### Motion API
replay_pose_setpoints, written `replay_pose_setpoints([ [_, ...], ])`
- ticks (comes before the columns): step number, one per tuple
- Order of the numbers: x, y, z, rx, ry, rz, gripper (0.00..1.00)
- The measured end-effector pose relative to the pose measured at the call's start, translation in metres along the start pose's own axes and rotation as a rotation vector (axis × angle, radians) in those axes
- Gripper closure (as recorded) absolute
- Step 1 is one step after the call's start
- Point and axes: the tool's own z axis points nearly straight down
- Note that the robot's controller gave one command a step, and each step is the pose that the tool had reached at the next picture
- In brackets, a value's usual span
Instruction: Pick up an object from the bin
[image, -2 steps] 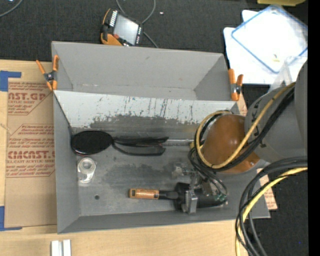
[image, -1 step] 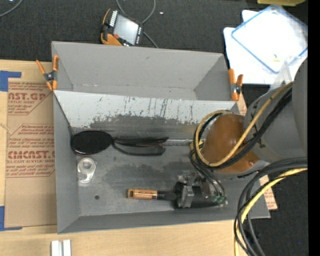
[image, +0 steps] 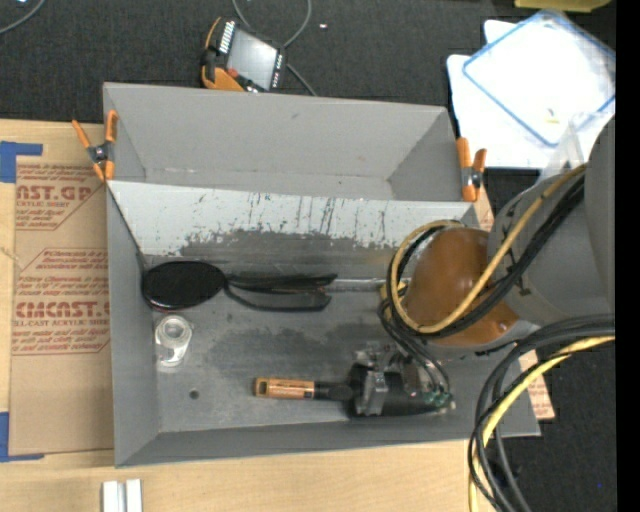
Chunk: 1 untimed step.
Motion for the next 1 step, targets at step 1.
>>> replay_pose_setpoints([
  [1, 0.0023, 0.0005, -0.025, -0.001, 0.008, 0.0, 1.0],
])
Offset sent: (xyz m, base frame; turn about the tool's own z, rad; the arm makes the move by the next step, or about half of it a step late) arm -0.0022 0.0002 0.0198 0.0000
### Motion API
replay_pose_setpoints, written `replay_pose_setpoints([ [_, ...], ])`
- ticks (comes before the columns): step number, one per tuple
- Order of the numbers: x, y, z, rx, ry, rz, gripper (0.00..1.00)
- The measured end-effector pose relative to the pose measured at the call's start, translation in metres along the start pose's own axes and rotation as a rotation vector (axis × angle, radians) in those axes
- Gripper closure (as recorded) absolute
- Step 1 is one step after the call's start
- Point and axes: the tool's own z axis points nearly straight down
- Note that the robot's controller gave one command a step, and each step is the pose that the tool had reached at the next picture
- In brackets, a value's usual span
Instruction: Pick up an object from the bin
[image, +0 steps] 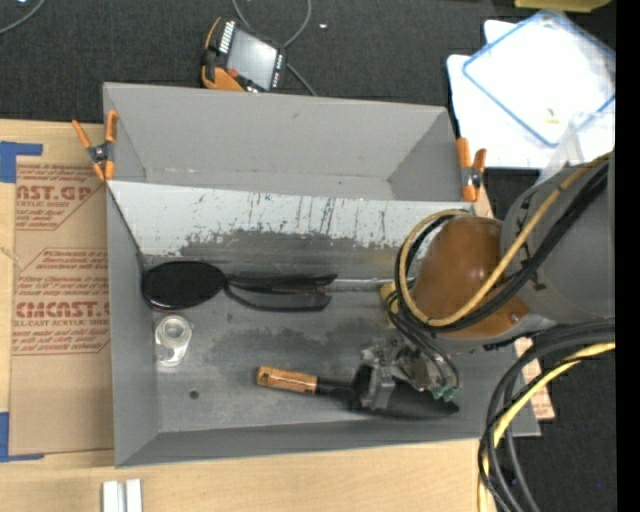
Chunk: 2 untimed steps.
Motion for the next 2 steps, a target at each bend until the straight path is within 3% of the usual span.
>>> replay_pose_setpoints([
  [1, -0.002, 0.0, -0.029, 0.0, -0.006, 0.0, 1.0],
  [2, 0.0, 0.0, -0.069, 0.0, 0.0, 0.0, 1.0],
])
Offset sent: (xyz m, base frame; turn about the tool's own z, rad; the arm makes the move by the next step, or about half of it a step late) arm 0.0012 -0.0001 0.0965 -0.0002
